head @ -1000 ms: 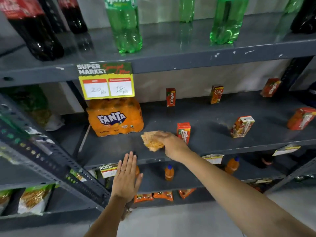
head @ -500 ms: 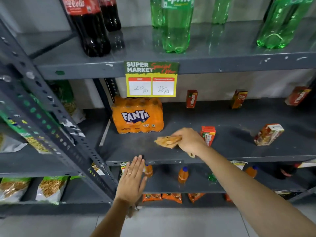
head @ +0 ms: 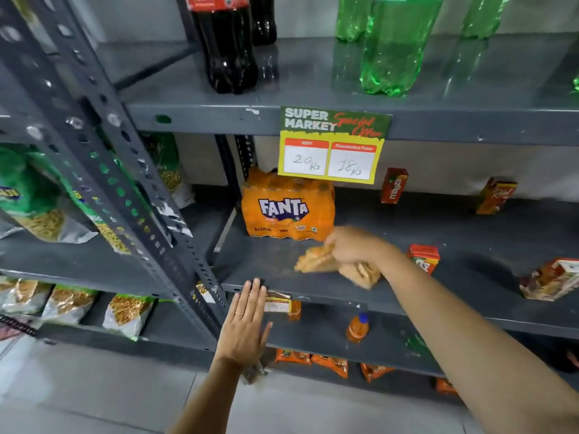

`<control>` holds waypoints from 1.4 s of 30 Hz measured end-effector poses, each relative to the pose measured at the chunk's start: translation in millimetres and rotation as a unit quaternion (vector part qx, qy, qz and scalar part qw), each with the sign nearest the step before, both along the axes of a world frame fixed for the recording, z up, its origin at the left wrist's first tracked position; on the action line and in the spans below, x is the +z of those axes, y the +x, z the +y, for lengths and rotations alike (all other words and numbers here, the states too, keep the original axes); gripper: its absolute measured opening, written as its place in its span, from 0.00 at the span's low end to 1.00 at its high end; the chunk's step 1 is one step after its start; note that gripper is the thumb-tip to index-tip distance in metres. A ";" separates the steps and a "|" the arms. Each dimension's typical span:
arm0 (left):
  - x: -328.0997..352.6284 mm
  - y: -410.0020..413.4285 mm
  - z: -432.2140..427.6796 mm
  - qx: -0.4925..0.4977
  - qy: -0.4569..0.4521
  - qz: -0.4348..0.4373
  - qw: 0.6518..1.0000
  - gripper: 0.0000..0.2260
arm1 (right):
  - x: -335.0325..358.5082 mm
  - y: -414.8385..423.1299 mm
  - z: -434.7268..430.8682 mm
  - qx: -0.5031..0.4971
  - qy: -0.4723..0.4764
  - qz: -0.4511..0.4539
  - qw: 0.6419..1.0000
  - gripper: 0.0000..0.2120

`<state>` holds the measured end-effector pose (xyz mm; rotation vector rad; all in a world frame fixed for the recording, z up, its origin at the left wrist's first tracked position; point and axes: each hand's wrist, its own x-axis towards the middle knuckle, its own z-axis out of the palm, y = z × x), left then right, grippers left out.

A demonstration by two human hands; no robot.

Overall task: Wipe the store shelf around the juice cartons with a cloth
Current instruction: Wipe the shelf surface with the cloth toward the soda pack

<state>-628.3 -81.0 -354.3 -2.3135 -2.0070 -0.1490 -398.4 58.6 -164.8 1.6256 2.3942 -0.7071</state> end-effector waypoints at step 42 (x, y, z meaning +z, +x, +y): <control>9.3 -7.0 -3.8 0.070 -0.046 0.027 0.996 0.43 | -59.4 -87.0 33.6 0.242 0.080 -0.017 0.967 0.16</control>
